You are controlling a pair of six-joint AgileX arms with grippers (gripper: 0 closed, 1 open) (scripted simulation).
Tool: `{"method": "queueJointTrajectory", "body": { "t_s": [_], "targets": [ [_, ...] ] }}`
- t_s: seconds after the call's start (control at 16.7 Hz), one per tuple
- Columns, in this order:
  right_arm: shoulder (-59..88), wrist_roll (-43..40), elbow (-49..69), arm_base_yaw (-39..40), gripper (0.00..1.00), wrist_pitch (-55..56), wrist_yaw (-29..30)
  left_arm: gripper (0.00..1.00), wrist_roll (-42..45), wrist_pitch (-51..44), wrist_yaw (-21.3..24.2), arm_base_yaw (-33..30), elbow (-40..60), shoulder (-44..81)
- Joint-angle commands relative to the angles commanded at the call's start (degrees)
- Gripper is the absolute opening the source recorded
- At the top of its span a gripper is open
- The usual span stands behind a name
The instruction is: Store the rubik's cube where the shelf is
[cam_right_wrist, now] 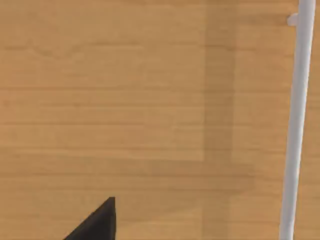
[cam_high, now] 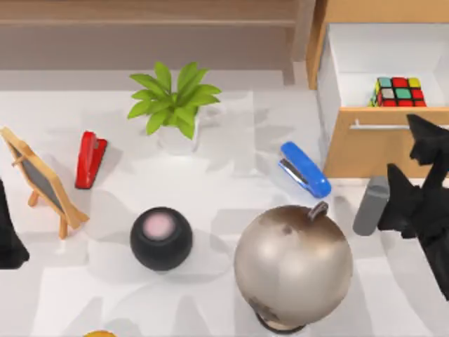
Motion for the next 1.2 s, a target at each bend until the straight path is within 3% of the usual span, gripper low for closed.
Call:
{"method": "queueJointTrajectory", "body": {
  "t_s": [0.3,0.54,0.78,1.2],
  "targets": [
    [-3.1,4.9,6.7,3.9,1.0,-10.3,-3.9,1.0,0.0,0.0,0.0,0.0,0.0,0.0],
    [-5.1,11.9,16.0,5.9,1.0,-25.8,-6.9,1.0,0.0,0.0,0.0,0.0,0.0,0.0],
    [-5.9,21.5,29.3,6.3,1.0,-48.5,-9.3,1.0,0.0,0.0,0.0,0.0,0.0,0.0],
    [-3.6,42.9,59.6,3.5,1.0,-98.5,-12.1,1.0,0.0,0.0,0.0,0.0,0.0,0.0]
  ]
}}
